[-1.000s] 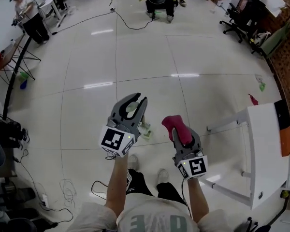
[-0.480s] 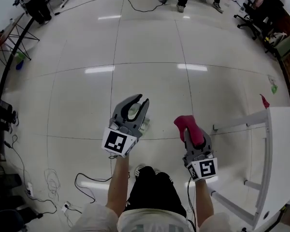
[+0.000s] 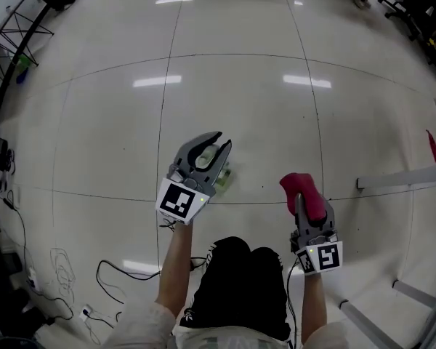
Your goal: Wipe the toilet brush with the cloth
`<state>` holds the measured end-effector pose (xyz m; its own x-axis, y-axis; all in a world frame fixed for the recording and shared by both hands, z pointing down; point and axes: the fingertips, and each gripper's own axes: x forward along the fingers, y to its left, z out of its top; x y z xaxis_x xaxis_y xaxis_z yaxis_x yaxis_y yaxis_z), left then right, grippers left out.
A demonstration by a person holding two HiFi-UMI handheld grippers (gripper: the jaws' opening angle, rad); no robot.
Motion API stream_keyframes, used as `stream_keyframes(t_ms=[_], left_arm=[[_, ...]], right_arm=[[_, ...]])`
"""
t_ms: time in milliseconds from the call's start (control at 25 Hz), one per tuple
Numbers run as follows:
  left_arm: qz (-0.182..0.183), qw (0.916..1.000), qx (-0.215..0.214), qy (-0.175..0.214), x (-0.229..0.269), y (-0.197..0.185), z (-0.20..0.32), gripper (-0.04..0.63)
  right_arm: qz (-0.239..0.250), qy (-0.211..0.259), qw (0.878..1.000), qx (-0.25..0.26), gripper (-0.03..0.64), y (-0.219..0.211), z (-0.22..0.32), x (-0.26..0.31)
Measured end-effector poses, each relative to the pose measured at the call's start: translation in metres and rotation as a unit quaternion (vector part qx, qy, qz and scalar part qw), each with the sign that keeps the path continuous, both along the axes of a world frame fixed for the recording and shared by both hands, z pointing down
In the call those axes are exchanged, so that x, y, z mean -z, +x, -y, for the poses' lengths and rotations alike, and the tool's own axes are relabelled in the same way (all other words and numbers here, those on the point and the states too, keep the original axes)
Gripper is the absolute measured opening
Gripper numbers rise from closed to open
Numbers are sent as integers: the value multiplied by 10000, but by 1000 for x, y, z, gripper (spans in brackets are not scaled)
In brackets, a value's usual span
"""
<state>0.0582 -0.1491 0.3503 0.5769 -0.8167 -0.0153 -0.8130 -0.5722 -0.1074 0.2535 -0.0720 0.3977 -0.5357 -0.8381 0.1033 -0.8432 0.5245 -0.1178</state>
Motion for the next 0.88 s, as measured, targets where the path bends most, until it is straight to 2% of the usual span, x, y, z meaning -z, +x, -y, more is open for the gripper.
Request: stream_keyframes(t_ms=[120, 280, 640, 880], left_arm=[[-18, 9999, -15, -146, -46, -3, 2, 91], [181, 9991, -109, -366, -86, -3, -1, 91], [184, 9983, -122, -537, -122, -3, -9, 89], [321, 9970, 13, -702, -114, -11, -17, 91]], right_arm=[[143, 27, 9999, 5, 69, -1, 3, -36], [214, 35, 9998, 19, 69, -1, 4, -62], [254, 131, 9996, 81, 69, -17, 11, -83], [257, 134, 9995, 127, 69, -25, 13, -85]])
